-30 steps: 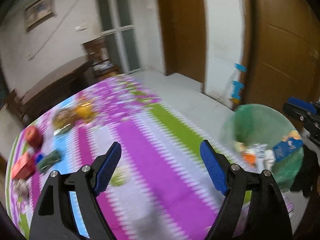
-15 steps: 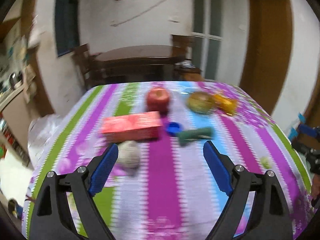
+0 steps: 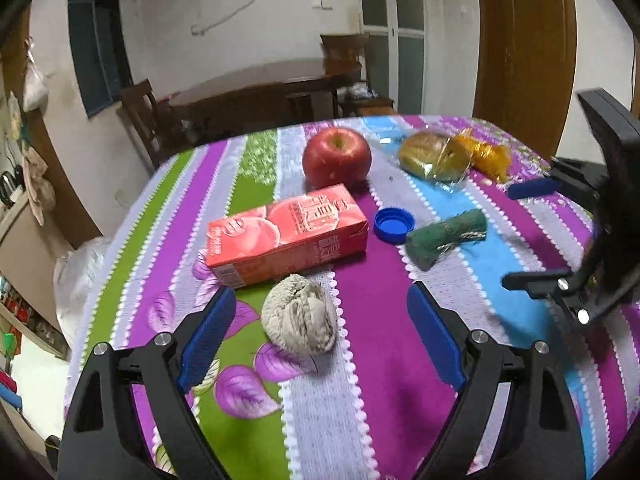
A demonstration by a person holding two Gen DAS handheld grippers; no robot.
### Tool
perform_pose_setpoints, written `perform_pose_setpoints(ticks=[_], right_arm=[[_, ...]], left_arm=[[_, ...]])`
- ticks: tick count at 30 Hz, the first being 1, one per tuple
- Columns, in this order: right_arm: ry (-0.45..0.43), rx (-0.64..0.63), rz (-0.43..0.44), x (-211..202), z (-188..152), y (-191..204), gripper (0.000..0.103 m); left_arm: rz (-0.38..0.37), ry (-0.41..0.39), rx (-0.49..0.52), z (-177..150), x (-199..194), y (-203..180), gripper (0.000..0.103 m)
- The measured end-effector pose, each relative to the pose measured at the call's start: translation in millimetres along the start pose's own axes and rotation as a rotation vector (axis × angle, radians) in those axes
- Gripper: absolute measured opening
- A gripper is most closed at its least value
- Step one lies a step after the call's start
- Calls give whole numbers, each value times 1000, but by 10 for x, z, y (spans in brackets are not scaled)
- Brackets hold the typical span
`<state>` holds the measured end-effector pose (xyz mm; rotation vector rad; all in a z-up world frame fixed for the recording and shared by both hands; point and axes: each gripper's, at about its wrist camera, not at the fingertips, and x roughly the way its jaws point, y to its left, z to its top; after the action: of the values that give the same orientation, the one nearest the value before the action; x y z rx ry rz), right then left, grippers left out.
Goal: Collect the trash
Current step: 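Move both open grippers back over the tablecloth, then grasp the green rolled scrubber with the right gripper while the left grasps the white yarn ball, then carry the green scrubber and white yarn ball over the green bin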
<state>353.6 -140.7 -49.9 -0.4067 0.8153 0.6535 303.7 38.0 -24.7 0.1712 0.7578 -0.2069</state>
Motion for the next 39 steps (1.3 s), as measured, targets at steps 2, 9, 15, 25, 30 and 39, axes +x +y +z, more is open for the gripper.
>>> perform_pose_setpoints(ticks=[2, 9, 15, 25, 30, 39], right_arm=[[23, -2, 22, 161, 64, -84, 97], [90, 20, 121, 563, 186, -266, 73], [72, 47, 106, 524, 175, -230, 25], [-24, 179, -3, -255, -184, 174, 16], [-75, 296, -5, -818, -407, 379, 16], [-111, 485, -47, -1760, -965, 489, 16]], left_arm=[[-5, 21, -2, -8, 108, 47, 84], [-44, 61, -49, -47, 244, 185, 62], [-38, 40, -82, -93, 186, 292, 11], [-52, -32, -160, -204, -341, 358, 5], [-81, -62, -118, -264, -676, 137, 5], [-209, -95, -22, -45, -910, -470, 5]])
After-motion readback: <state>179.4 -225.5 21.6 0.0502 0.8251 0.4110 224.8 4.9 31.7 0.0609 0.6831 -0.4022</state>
